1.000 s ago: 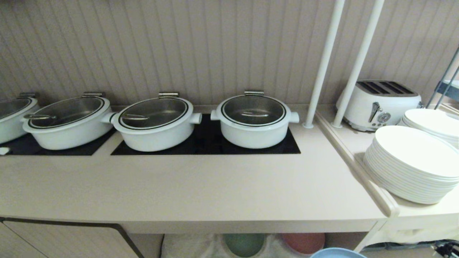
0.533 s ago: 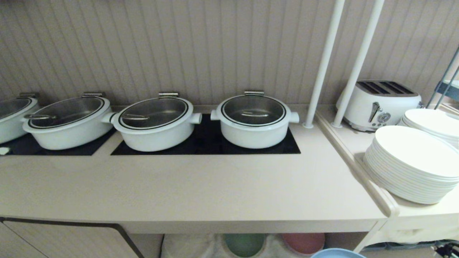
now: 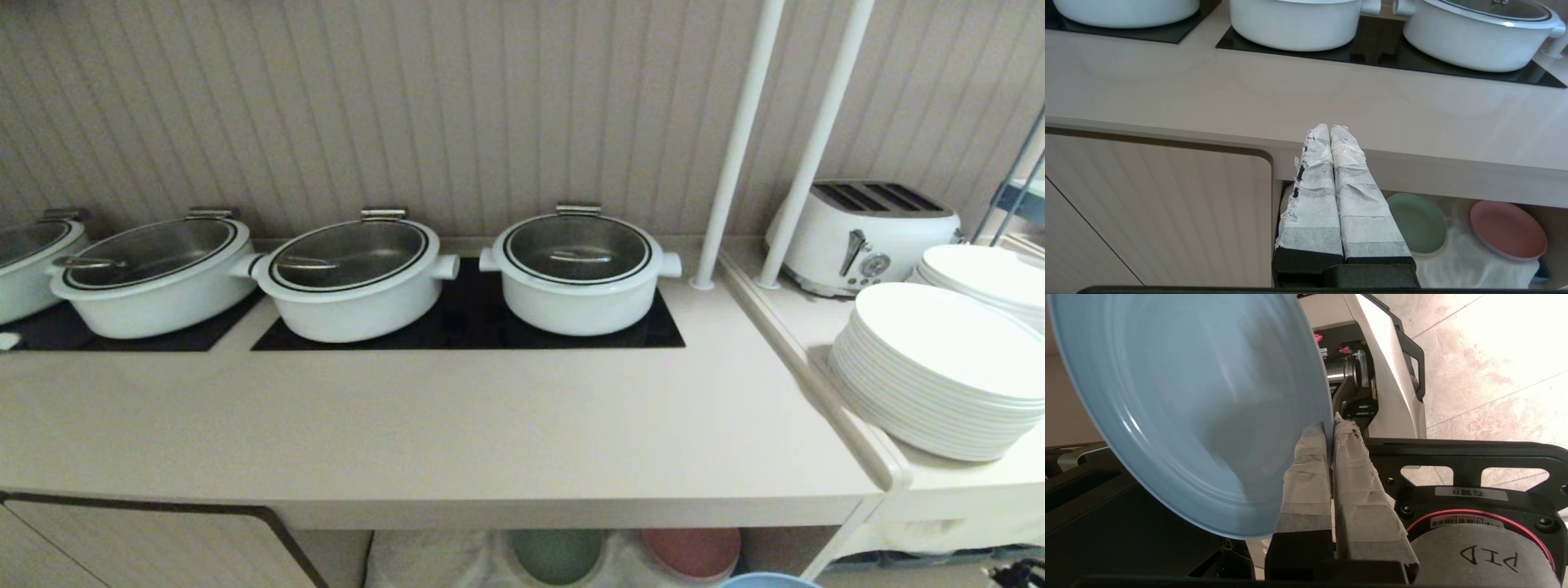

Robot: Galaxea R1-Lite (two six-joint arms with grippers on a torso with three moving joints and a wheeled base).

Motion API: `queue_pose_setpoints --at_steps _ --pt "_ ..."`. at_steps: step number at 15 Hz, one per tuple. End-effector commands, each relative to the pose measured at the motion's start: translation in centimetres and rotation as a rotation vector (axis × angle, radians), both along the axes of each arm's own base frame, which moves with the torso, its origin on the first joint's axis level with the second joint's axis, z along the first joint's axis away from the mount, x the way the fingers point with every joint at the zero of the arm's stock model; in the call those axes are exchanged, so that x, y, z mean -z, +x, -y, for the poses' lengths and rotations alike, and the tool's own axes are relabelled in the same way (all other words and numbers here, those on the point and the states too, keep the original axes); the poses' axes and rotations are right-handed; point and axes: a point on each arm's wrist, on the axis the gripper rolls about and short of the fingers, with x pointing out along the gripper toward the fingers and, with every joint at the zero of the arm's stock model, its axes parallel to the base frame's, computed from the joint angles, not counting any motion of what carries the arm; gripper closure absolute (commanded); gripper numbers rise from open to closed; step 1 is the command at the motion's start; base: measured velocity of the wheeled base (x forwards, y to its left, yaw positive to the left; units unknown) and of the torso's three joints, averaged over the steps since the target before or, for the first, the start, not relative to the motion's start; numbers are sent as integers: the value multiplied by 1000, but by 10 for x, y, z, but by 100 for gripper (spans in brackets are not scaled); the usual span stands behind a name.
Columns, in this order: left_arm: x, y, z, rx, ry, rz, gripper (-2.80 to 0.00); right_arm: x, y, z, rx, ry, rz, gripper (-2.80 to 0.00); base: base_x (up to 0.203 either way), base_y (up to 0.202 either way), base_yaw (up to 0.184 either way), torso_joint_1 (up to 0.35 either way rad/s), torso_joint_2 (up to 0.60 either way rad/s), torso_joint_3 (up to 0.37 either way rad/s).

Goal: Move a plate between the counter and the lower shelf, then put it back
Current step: Put the plate in the cupboard

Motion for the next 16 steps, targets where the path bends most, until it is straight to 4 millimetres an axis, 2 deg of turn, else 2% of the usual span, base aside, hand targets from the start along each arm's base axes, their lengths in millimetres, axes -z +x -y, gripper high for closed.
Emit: queue_pose_setpoints --at_steps 1,16 --pt "0 0 0 -1 -1 0 0 1 0 0 1 1 -6 0 0 0 0 -85 188 91" --pt "0 0 0 -1 -1 0 0 3 -3 0 -20 -7 -11 0 0 0 0 -132 268 133"
